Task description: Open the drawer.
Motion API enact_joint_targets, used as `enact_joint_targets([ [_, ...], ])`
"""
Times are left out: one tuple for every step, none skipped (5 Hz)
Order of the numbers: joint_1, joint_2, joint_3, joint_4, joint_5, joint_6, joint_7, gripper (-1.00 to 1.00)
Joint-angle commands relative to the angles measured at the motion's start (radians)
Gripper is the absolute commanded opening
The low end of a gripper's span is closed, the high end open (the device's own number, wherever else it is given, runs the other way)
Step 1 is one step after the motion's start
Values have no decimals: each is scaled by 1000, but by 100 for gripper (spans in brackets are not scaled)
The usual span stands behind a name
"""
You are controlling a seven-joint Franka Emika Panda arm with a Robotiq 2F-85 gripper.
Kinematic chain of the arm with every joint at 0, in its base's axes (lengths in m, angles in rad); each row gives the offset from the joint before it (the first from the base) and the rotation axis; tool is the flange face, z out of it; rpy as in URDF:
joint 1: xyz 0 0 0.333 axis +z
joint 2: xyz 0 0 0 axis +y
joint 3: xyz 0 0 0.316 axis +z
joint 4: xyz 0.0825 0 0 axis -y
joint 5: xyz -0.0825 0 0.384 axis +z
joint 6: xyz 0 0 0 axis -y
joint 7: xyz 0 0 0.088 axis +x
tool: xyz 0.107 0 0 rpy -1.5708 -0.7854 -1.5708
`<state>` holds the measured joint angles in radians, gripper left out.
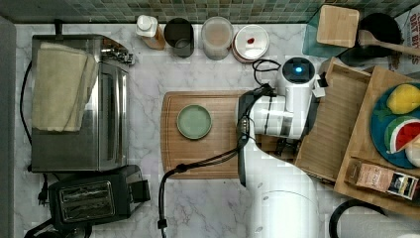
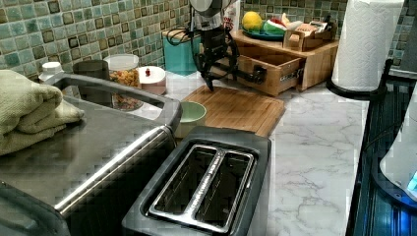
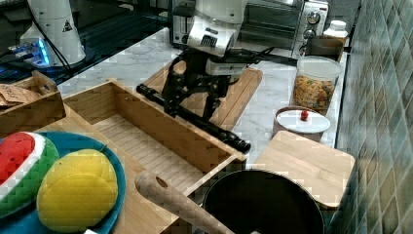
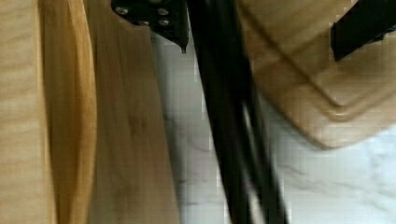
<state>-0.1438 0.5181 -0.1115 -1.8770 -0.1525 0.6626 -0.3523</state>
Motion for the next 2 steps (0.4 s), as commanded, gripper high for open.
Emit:
enact_joint_targets([
  [159,-23,171,96,134,55,125,100],
  [201,-2,155,120,157,99,189,100],
])
